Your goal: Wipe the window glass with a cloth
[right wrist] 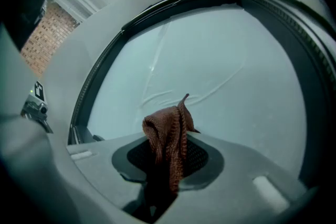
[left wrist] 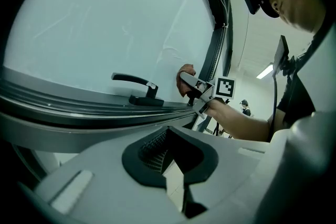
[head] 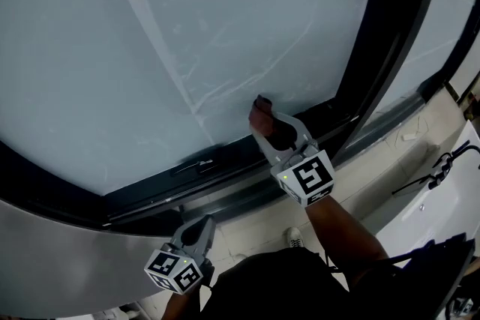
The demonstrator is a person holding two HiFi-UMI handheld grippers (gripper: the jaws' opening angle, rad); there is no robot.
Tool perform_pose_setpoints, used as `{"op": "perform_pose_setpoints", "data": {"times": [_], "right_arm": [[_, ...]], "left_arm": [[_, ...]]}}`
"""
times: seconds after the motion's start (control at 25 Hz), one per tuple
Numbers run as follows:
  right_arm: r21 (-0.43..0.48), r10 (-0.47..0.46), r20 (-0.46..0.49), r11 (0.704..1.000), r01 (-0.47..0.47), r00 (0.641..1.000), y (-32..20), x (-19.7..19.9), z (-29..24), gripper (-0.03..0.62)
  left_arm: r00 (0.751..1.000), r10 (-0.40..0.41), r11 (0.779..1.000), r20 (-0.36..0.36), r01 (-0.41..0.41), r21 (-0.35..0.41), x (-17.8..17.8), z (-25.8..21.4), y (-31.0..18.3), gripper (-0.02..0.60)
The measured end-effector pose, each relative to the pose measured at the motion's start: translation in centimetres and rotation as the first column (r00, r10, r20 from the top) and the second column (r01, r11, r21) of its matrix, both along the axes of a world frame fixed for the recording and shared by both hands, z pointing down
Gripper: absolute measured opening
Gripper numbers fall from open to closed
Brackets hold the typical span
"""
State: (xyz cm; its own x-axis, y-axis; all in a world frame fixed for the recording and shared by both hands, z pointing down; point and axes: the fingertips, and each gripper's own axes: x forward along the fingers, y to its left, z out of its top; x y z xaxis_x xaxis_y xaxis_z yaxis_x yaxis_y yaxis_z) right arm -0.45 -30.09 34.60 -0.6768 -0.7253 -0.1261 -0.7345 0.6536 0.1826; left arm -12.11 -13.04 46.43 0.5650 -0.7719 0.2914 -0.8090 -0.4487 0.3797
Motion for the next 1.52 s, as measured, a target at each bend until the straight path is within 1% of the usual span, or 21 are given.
{"op": "perform_pose_setpoints", "data": {"times": [0.08,0.12,0.2,0.28,0.36,0.44,0.52,0.8,1.12,1.4,1.52], "right_arm": [[0.009,0.106,0.019,0.994,-0.106,0.994,-1.6,4.3,-1.0,0.081],[0.01,0.166,0.03,0.986,-0.166,0.986,-2.6,6.6,-1.6,0.081],[0.007,0.291,0.045,0.956,-0.292,0.956,-4.5,11.4,-2.5,0.081],[-0.003,0.396,0.053,0.918,-0.396,0.917,-6.3,15.7,-3.1,0.081],[-0.016,0.461,0.067,0.887,-0.461,0.885,-7.8,18.8,-3.4,0.081],[-0.031,0.498,0.076,0.867,-0.497,0.864,-8.9,20.6,-3.3,0.081],[-0.037,0.51,0.075,0.86,-0.509,0.857,-9.5,21.2,-3.2,0.081],[-0.02,0.522,0.071,0.852,-0.522,0.85,-10.2,21.5,-3.6,0.081],[-0.053,0.5,0.121,0.866,-0.497,0.857,-10.0,20.7,-3.8,0.081],[-0.035,0.457,0.137,0.889,-0.457,0.879,-8.8,17.5,-4.3,0.081],[-0.028,0.435,0.14,0.9,-0.436,0.89,-8.3,15.9,-4.4,0.081]], "left_arm": [[1.0,0.018,1.0,0.001,-0.018,-0.001,0.9,0.0,-0.6,0.017],[1.0,0.027,1.0,0.003,-0.027,-0.001,1.3,0.0,-0.8,0.017],[0.999,0.043,0.999,0.006,-0.043,0.0,2.2,-0.1,-1.2,0.017],[0.999,0.054,0.999,0.008,-0.054,0.002,3.0,-0.1,-1.6,0.017],[0.998,0.056,0.998,0.008,-0.056,0.008,3.5,0.0,-1.9,0.017],[0.998,0.055,0.998,0.01,-0.055,0.009,4.0,-0.1,-2.1,0.017],[0.999,0.051,0.999,0.013,-0.051,0.005,4.4,-0.3,-2.3,0.017],[1.0,0.026,1.0,0.013,-0.026,0.009,4.6,-0.3,-2.6,0.017],[1.0,0.024,1.0,0.01,-0.024,0.0,5.0,-0.2,-2.1,0.017],[1.0,0.022,1.0,0.016,-0.022,-0.001,4.1,-0.4,-1.5,0.017],[1.0,0.022,1.0,0.005,-0.022,0.009,3.4,0.0,-1.2,0.017]]}}
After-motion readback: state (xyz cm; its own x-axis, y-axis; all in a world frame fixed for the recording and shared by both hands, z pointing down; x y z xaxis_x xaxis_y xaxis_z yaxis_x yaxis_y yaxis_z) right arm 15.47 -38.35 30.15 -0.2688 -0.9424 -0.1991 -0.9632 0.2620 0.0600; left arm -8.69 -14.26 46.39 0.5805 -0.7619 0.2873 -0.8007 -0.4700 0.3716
